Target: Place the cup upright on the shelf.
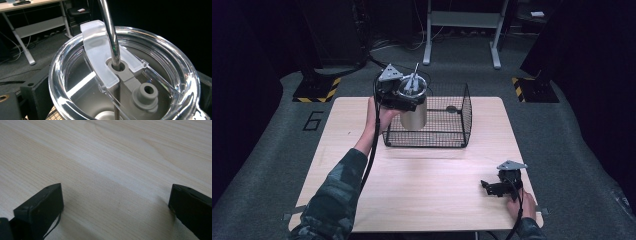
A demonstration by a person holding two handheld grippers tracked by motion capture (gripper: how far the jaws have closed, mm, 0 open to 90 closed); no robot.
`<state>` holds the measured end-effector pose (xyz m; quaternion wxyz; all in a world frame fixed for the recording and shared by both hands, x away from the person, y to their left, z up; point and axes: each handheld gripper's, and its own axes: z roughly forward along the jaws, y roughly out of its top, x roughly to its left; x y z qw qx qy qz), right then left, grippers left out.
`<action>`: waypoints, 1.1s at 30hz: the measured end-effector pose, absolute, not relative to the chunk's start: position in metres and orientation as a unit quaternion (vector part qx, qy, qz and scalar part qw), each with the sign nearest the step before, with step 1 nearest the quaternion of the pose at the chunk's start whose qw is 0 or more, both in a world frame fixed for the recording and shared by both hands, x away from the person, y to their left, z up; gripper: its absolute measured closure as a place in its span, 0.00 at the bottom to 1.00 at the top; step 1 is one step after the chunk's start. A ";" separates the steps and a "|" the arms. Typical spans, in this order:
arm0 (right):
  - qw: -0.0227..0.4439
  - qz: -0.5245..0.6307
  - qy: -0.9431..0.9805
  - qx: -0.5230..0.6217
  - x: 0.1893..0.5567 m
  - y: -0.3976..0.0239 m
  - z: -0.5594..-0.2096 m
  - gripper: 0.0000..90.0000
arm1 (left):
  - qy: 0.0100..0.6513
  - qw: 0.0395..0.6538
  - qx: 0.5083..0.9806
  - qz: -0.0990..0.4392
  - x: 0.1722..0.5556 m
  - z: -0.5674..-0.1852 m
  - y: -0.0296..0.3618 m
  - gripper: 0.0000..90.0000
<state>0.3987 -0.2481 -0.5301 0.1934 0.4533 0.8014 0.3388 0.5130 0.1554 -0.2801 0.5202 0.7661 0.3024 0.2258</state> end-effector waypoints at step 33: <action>0.192 0.339 0.799 0.458 0.398 -0.248 -0.530 0.00 | 0.390 0.501 0.732 0.246 0.561 -0.333 0.125 0.04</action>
